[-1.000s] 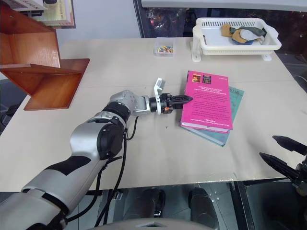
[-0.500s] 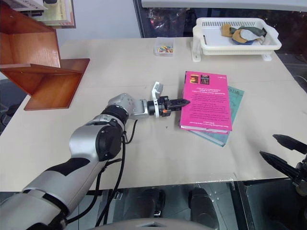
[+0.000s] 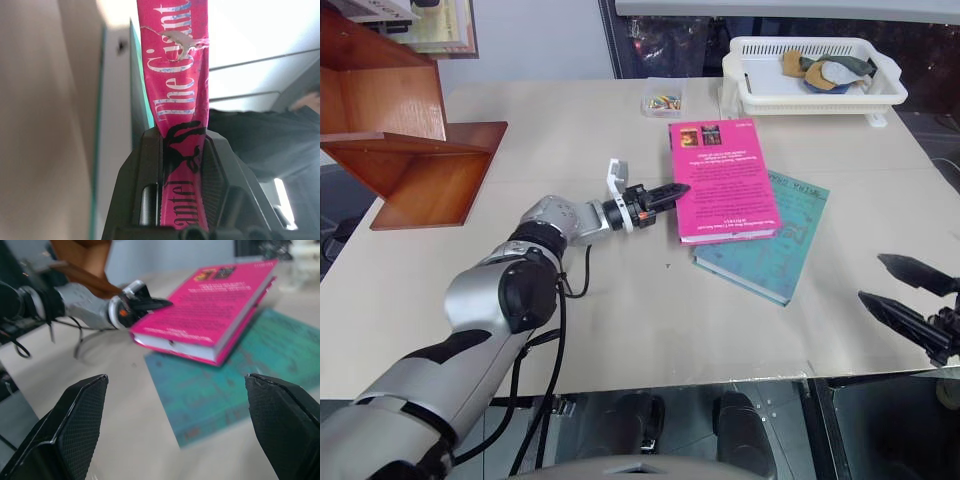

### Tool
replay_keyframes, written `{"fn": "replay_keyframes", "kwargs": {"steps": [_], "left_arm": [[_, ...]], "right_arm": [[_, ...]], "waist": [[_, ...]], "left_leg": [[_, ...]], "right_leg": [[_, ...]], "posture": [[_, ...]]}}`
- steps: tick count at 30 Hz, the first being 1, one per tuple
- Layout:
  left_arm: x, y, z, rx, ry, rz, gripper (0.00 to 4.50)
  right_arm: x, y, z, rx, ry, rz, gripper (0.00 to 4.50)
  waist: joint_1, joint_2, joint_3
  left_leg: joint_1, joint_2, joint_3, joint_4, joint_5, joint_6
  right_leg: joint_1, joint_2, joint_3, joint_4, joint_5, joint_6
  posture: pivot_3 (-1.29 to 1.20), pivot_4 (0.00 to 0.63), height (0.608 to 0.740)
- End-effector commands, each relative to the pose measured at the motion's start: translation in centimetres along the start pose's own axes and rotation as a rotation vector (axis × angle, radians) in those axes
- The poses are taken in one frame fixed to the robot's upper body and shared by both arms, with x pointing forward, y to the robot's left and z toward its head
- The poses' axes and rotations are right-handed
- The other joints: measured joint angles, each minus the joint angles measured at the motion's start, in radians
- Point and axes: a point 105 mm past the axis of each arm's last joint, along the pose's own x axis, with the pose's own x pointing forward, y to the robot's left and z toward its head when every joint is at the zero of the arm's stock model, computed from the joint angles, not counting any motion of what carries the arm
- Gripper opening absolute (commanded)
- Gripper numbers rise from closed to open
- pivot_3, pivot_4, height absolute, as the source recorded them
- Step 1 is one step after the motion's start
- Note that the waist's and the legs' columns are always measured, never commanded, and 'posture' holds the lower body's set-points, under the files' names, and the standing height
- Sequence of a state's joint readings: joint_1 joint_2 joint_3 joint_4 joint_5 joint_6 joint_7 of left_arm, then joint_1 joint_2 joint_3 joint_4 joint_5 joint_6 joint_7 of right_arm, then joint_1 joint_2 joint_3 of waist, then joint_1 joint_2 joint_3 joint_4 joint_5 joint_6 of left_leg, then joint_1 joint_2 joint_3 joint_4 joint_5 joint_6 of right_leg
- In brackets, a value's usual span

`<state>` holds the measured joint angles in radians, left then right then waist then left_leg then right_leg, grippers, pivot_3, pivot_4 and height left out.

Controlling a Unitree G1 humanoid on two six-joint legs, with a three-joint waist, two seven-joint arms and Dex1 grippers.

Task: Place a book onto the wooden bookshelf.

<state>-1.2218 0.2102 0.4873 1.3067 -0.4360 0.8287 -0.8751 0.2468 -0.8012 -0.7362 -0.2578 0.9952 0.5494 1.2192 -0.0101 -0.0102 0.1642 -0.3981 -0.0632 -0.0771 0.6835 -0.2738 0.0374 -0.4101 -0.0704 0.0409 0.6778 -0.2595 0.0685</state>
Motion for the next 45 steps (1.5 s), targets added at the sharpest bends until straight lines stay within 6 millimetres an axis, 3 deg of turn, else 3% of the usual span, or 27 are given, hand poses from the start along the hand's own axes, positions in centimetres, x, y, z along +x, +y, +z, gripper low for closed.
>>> {"fn": "replay_keyframes", "kwargs": {"steps": [1, 8, 16, 21, 24, 30, 35, 41, 45], "left_arm": [[-0.3, -0.4, 2.0, 0.103, -0.081, 0.009, 1.01], [-0.9, -2.7, 4.8, 0.264, -0.148, -0.028, 1.01], [-3.1, -3.5, 7.9, 0.558, -0.232, 0.065, 1.01], [-4.5, -3.9, 7.9, 0.968, -0.249, 0.182, 1.01], [-5.1, -5.2, 7.6, 1.261, -0.244, 0.240, 1.01], [-6.3, -9.7, 9.5, 1.933, -0.162, 0.404, 1.01], [-7.7, -14.2, 9.3, 2.399, -0.033, 0.471, 1.01], [-9.5, -18.1, 9.2, 2.728, 0.118, 0.519, 1.01], [-11.5, -18.5, 9.3, 2.804, 0.269, 0.526, 1.01]], "right_arm": [[2.0, -0.2, 0.8, 0.009, -0.035, 0.131, 4.50], [4.3, -3.7, 1.3, 0.014, -0.076, 0.220, 4.50], [5.6, -6.2, 0.5, 0.063, -0.044, 0.309, 4.50], [6.7, -6.9, 0.7, 0.066, -0.039, 0.329, 4.50], [7.1, -7.1, 0.7, 0.067, -0.037, 0.329, 4.50], [7.7, -7.5, 0.5, 0.075, -0.016, 0.333, 4.50], [7.8, -7.8, 0.8, 0.070, -0.002, 0.325, 4.50], [8.4, -8.5, 1.8, 0.054, 0.005, 0.311, 4.50], [8.9, -9.2, 2.8, 0.035, 0.014, 0.294, 4.50]], "waist": [[-0.002, -0.001, 0.000], [-0.002, -0.001, 0.001], [-0.002, -0.002, 0.001], [-0.005, -0.001, 0.001], [-0.001, -0.001, 0.001], [-0.004, -0.001, 0.001], [-0.003, -0.001, 0.001], [-0.001, 0.000, 0.001], [-0.006, 0.001, 0.002]], "left_leg": [[0.000, 0.000, 0.000, 0.000, 0.000, 0.000], [-0.002, 0.000, 0.000, 0.000, 0.000, 0.000], [-0.003, -0.001, 0.000, 0.000, 0.000, 0.000], [-0.003, 0.000, 0.001, -0.001, 0.000, -0.001], [-0.003, 0.000, 0.000, -0.001, 0.000, -0.001], [-0.002, 0.000, 0.000, -0.001, 0.000, -0.001], [-0.004, -0.001, 0.000, -0.002, 0.000, -0.001], [-0.004, -0.001, 0.000, -0.003, 0.000, 0.000], [-0.004, -0.001, 0.000, -0.003, 0.000, 0.000]], "right_leg": [[0.000, 0.000, 0.000, 0.000, 0.000, 0.000], [-0.003, 0.001, 0.000, 0.001, 0.000, 0.000], [-0.003, 0.001, 0.000, 0.000, 0.000, 0.000], [-0.004, 0.000, 0.003, 0.000, 0.000, 0.000], [-0.005, 0.000, 0.002, 0.000, 0.000, 0.000], [-0.004, 0.000, 0.002, 0.000, 0.000, 0.000], [-0.005, -0.001, 0.002, -0.001, 0.000, 0.000], [-0.005, -0.001, 0.001, -0.003, 0.000, -0.001], [-0.005, 0.000, 0.002, -0.003, 0.000, -0.001]], "posture": [[0.00, 0.150, 0.740], [0.00, 0.150, 0.740], [0.00, 0.150, 0.740], [0.00, 0.150, 0.740], [0.00, 0.150, 0.740], [0.00, 0.150, 0.740], [0.00, 0.150, 0.740], [0.00, 0.150, 0.740], [0.00, 0.150, 0.740]]}}
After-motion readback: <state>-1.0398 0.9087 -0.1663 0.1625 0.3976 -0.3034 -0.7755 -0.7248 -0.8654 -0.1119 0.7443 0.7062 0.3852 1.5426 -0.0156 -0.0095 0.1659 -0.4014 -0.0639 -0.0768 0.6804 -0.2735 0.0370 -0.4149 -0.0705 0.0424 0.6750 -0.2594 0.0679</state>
